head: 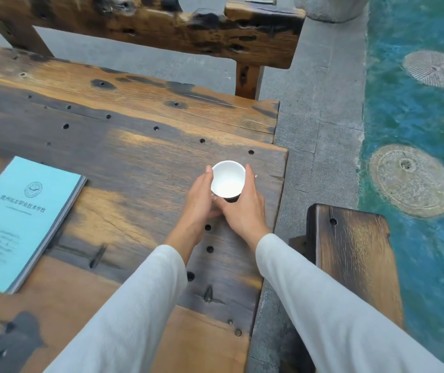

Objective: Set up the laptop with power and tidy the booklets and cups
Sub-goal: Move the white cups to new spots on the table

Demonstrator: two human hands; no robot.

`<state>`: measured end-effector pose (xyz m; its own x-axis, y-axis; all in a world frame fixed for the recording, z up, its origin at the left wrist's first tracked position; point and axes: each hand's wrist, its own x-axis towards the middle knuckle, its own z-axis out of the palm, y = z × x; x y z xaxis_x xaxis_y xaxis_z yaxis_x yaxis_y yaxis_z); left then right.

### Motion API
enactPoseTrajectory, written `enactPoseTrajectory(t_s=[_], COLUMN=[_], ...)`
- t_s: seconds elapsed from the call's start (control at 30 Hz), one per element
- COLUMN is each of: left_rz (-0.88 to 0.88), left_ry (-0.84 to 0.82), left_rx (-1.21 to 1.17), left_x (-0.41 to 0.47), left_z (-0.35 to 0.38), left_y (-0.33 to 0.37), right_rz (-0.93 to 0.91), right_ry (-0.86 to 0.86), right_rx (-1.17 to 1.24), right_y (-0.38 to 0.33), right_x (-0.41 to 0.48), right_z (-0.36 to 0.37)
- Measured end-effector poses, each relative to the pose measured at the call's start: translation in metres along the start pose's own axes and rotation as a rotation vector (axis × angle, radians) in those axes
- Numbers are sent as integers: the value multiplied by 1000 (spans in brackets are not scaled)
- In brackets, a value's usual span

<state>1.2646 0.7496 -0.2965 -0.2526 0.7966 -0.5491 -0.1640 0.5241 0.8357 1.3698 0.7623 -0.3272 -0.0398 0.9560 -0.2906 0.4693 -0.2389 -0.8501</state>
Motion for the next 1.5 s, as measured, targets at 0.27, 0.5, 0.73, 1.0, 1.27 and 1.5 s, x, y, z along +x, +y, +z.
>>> enactPoseTrajectory(t_s=[0.27,0.5,0.73,1.0,1.27,1.5], left_rz=[5,33,10,-7,-28,-51], left_ry=[47,71,79,160,274,348], left_rx=[-102,-169,-198,-253,-226,-132], left_x=[-88,-192,-310,-400,-417,-414], left_z=[-38,-88,-135,-167,-175,-179], left_y=[-38,-86,-144,-214,-254,-275], right_rz=[-64,-119,-126,-64,3,29], right_ry=[-25,-60,-121,-257,-336,-384], right_rx=[5,2,-24,-134,-123,-172], right_y=[4,8,27,49,70,80], right_x=[-96,-209,-334,-438,-466,-468], right_z=[13,33,51,73,93,108])
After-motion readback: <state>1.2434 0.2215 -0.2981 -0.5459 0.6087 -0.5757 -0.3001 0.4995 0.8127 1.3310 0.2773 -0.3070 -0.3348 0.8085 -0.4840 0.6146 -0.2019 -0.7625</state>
